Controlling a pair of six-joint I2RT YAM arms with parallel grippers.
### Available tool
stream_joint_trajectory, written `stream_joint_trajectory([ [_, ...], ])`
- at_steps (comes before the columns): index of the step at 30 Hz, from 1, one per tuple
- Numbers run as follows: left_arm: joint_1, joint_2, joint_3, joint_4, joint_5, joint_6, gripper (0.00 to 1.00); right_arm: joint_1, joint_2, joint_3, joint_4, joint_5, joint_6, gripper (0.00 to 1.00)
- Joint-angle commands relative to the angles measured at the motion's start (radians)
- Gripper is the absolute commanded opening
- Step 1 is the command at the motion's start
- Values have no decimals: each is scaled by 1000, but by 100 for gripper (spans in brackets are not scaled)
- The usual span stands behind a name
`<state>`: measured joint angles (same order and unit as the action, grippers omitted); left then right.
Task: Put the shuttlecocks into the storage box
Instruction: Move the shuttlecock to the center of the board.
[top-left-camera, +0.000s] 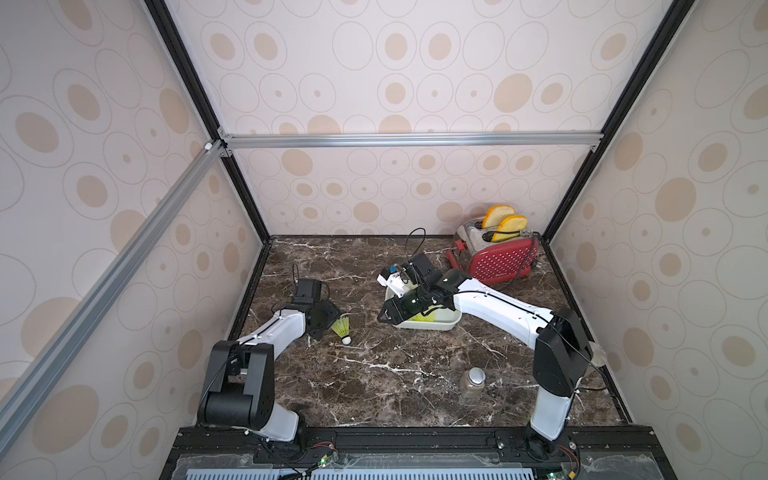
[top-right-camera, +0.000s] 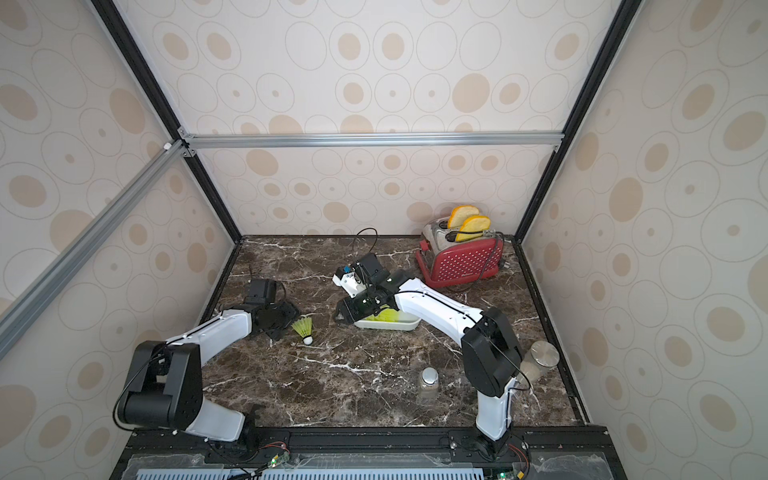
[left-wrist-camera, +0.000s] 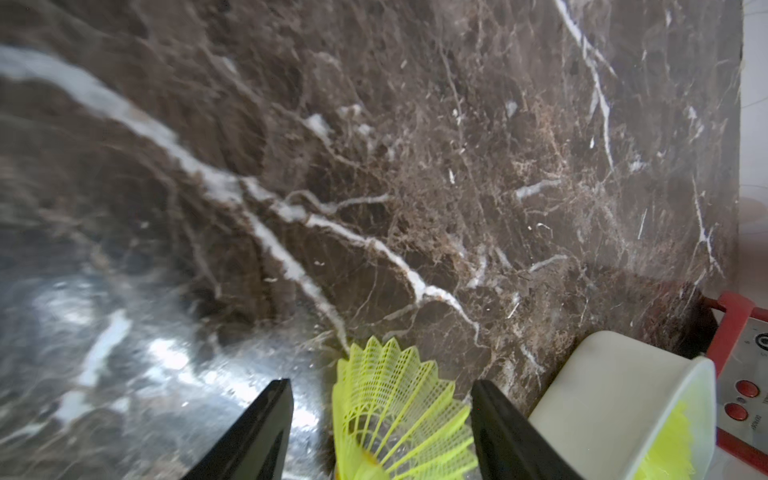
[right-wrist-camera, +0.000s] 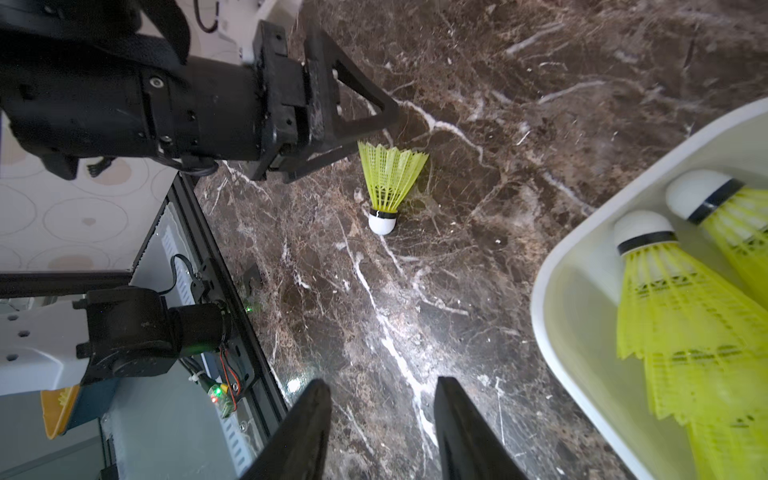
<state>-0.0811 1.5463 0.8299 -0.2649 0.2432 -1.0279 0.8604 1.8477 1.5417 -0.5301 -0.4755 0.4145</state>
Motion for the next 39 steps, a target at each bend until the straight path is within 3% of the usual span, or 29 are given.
stream_joint_trajectory([
  [1, 8, 63, 87, 51, 95, 42, 69, 0, 5, -3, 36, 24, 11, 46],
  [11, -41, 158, 182, 19, 277, 200, 68, -63, -42, -76, 36, 53, 41, 47],
  [27, -144, 62, 23, 173, 407, 77, 68, -84, -92, -166, 35, 72, 41, 46],
  [35, -161, 7, 6, 135, 420, 73, 68, -81, -108, -206, 54, 35, 47, 47],
  [39, -157, -123, 110, -138, 243, 198, 68, -52, -74, -197, 73, -10, 48, 47],
])
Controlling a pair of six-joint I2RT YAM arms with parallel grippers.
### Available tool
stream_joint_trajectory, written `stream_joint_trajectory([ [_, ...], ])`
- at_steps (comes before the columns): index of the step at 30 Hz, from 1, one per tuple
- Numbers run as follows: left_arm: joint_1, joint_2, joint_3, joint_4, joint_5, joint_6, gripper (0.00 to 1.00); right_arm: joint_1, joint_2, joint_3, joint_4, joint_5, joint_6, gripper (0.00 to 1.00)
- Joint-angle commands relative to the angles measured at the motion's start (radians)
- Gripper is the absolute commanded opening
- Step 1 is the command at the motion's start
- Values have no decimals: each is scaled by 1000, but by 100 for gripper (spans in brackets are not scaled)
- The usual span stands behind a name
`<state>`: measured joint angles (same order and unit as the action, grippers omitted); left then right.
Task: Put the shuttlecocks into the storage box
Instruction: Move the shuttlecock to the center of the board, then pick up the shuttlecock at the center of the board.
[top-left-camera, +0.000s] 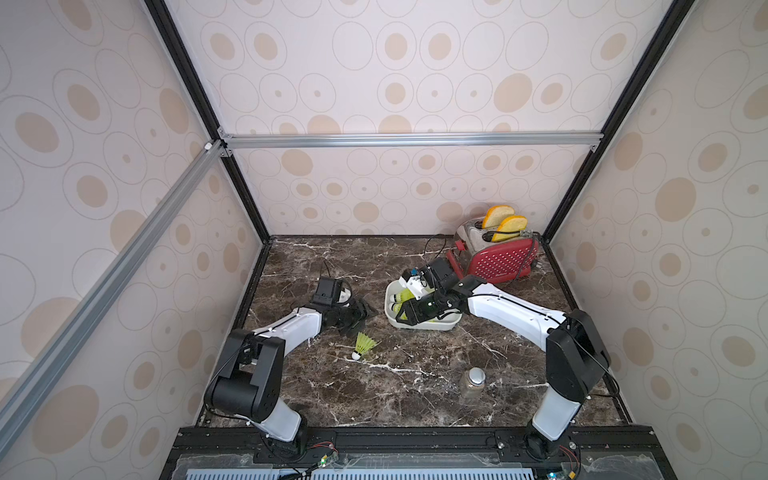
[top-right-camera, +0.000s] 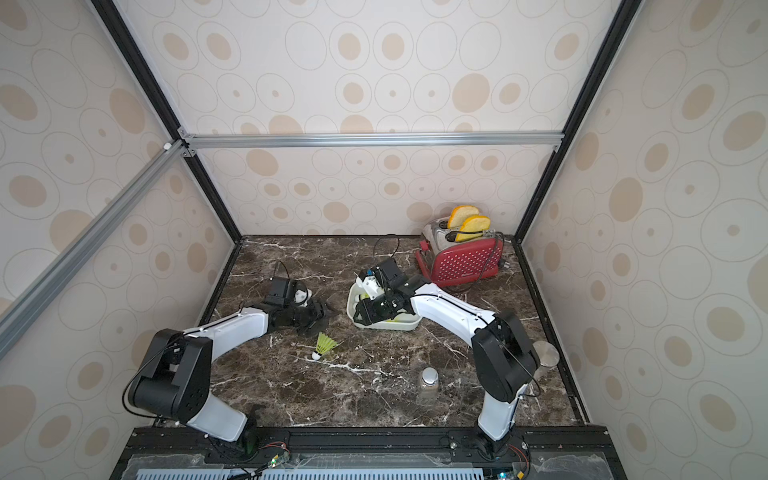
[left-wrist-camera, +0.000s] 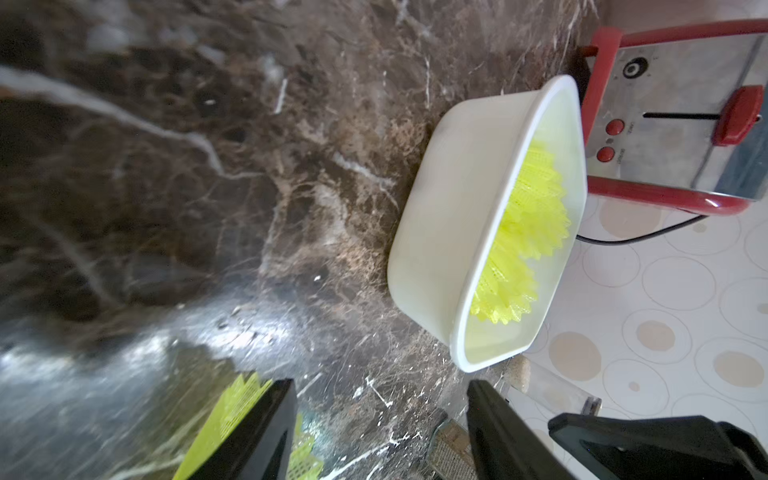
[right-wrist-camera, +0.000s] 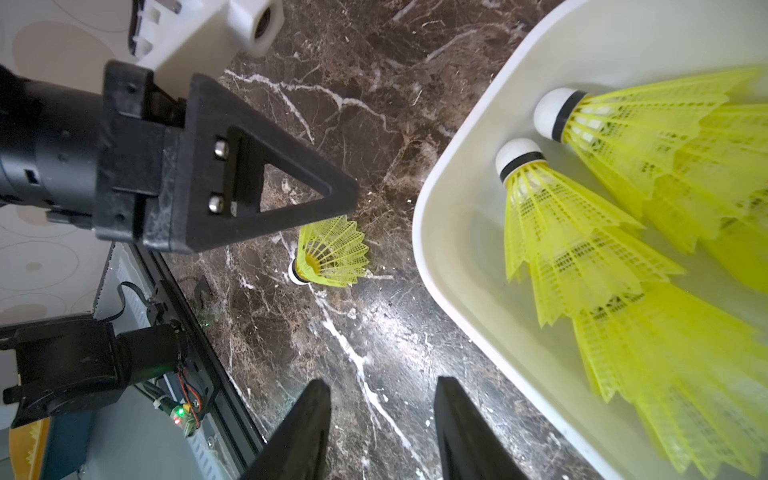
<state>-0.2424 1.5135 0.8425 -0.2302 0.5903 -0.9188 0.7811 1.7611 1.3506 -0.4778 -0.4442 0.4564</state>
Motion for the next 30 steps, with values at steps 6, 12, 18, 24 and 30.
stream_joint_trajectory([
  [6, 2, -232, 168, -443, -278, 105, 68, 67, 97, 59, 18, -97, 10, 47],
  [12, -1, -505, 103, -622, -330, 117, 67, 74, 207, 195, -44, -133, -17, 47],
  [18, -1, -757, 9, -841, -260, 118, 66, 81, 341, 382, -118, -184, -64, 47],
  [24, -1, -923, -24, -1045, -234, 128, 66, 97, 491, 585, -186, -267, -117, 47],
  [30, -1, -989, 3, -1164, -242, 188, 66, 135, 589, 700, -210, -293, -132, 47],
])
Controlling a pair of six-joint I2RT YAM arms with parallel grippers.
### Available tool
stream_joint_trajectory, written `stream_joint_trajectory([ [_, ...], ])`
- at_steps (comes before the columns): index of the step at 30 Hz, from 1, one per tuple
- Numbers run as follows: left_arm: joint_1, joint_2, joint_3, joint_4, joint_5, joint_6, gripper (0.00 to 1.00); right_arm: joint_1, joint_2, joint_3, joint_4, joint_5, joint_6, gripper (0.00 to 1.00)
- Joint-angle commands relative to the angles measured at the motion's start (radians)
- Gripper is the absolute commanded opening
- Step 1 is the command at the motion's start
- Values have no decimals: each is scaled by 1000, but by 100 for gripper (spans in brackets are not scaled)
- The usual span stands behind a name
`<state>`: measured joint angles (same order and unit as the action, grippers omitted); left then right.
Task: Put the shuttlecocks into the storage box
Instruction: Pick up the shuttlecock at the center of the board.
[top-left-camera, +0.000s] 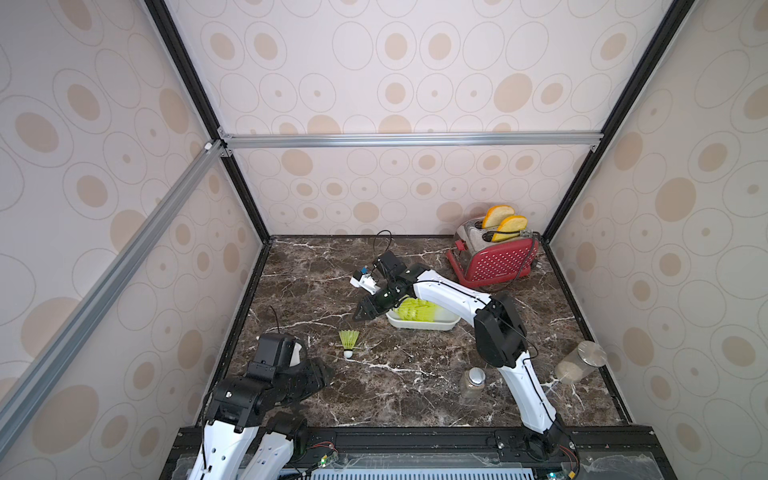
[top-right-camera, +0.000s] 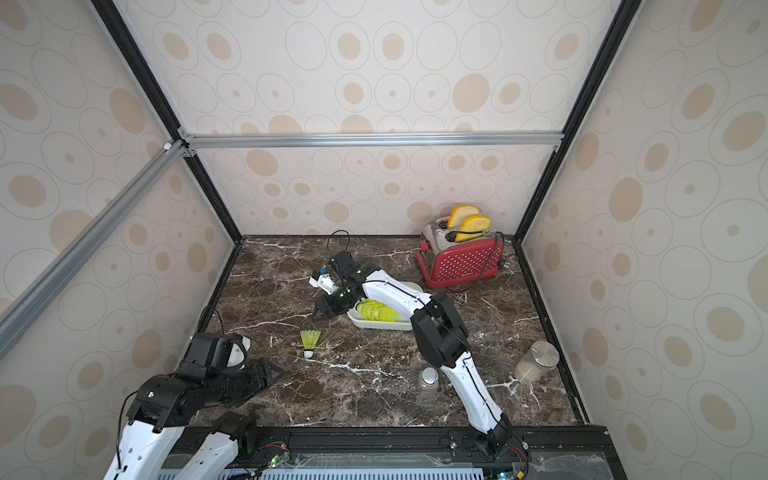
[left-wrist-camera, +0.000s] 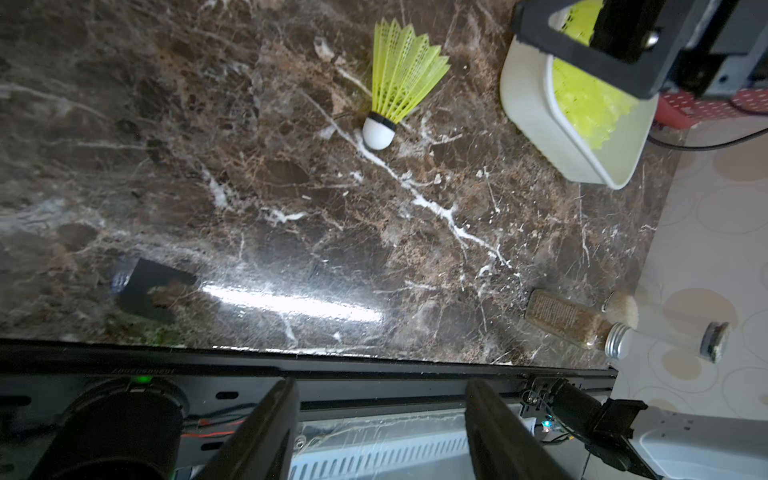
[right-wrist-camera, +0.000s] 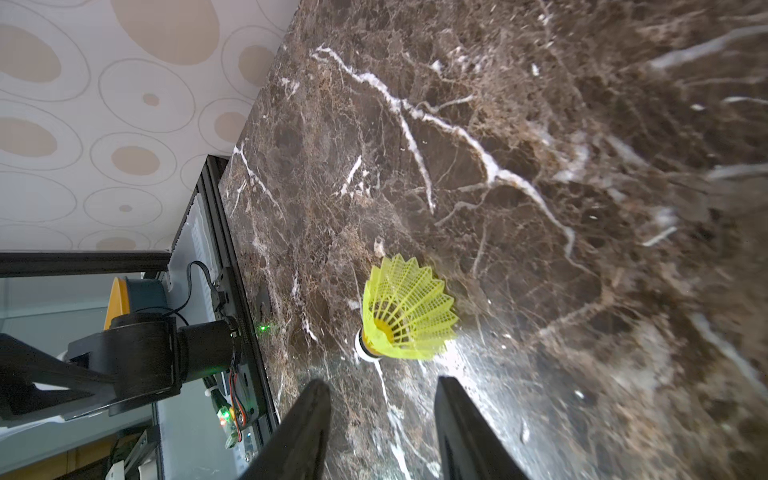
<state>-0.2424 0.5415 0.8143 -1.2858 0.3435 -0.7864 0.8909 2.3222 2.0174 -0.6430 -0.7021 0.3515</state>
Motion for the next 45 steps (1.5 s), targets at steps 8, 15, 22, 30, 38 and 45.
stream_joint_trajectory([
  [8, -1, -124, 41, -99, 68, 130, 66, 45, 99, 93, -64, -47, -46, 47],
  [15, -1, -174, 15, -94, 101, 128, 65, 50, 140, 155, -203, -42, -133, 47],
  [22, -1, -161, 15, -61, 103, 116, 65, 49, 160, 167, -267, -24, -172, 46],
  [30, -1, -150, -1, -21, 120, 108, 65, 50, 156, 134, -259, -27, -155, 33],
  [38, -1, -174, -27, 15, 137, 87, 65, 50, 105, 61, -205, -31, -119, 0],
  [45, -1, -123, -5, 109, 145, 49, 65, 11, -107, -134, -31, 11, -1, 0],
])
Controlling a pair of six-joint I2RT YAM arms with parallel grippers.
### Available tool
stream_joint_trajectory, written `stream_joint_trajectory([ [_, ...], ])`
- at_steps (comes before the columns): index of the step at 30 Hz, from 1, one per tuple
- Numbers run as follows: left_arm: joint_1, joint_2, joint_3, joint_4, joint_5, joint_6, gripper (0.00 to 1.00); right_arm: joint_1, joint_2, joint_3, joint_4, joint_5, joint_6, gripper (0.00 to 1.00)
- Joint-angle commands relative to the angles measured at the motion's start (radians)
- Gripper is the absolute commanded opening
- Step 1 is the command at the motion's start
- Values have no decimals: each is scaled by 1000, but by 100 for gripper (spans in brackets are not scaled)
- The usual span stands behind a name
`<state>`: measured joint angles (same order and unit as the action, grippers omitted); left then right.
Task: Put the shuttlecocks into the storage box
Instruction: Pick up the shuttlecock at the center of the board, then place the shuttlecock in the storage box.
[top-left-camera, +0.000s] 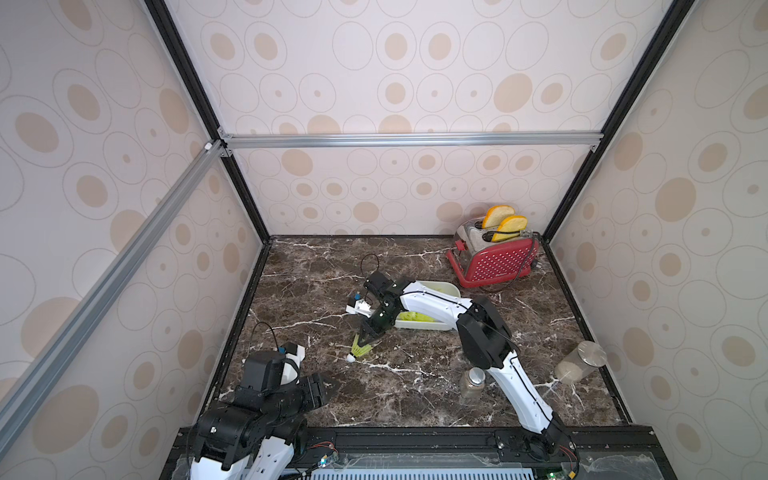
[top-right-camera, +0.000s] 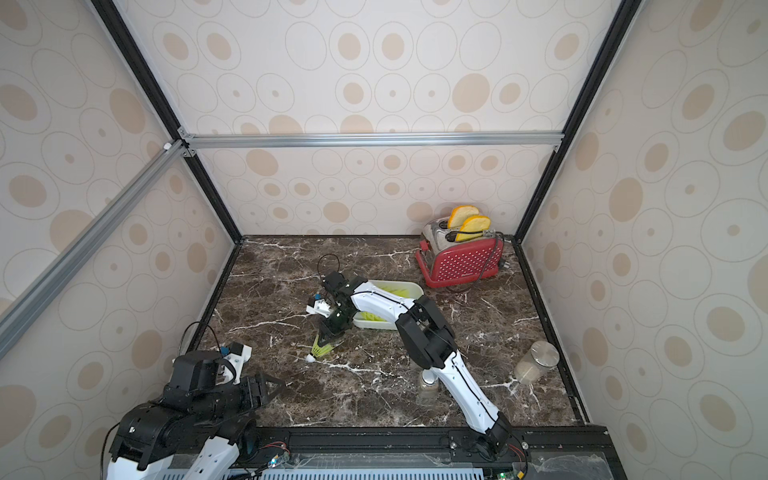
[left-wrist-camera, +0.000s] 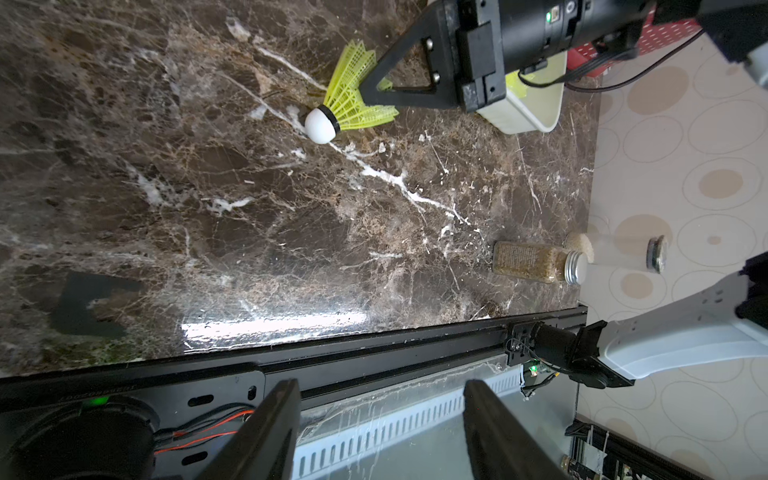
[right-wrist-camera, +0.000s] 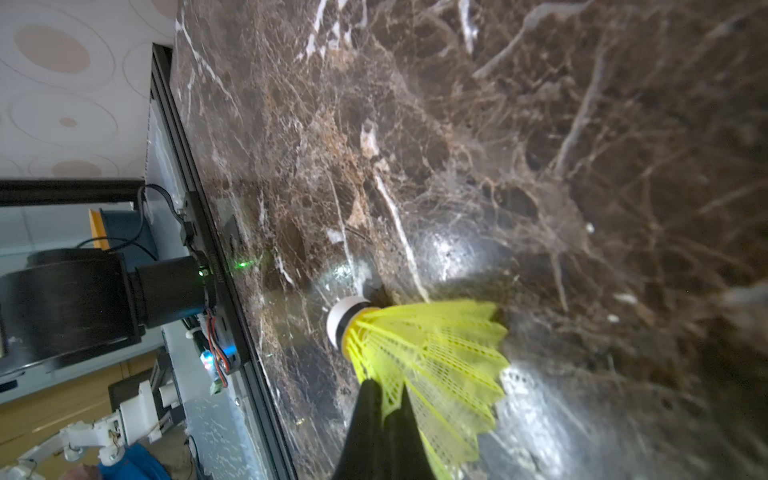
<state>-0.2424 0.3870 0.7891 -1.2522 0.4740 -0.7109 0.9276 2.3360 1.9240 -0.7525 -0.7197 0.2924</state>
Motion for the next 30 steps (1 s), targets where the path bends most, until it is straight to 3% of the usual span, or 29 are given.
stream_joint_trajectory([
  [1, -1, 52, 29, 105, 20, -34, 65, -36, -159, -68, 86, 43, 63, 0],
  [15, -10, 448, 156, 530, 104, -97, 65, -295, -585, -382, 62, 243, 109, 0],
  [17, -39, 504, 166, 589, 95, -108, 65, -346, -627, -448, 69, 245, 132, 0],
  [22, -213, 655, 196, 720, 34, -114, 65, -446, -720, -587, 77, 260, 138, 0],
  [26, -276, 731, 154, 881, 30, -169, 65, -492, -756, -659, 80, 282, 139, 0],
  [30, -315, 828, 195, 912, 19, -139, 64, -515, -756, -701, 105, 285, 154, 0],
])
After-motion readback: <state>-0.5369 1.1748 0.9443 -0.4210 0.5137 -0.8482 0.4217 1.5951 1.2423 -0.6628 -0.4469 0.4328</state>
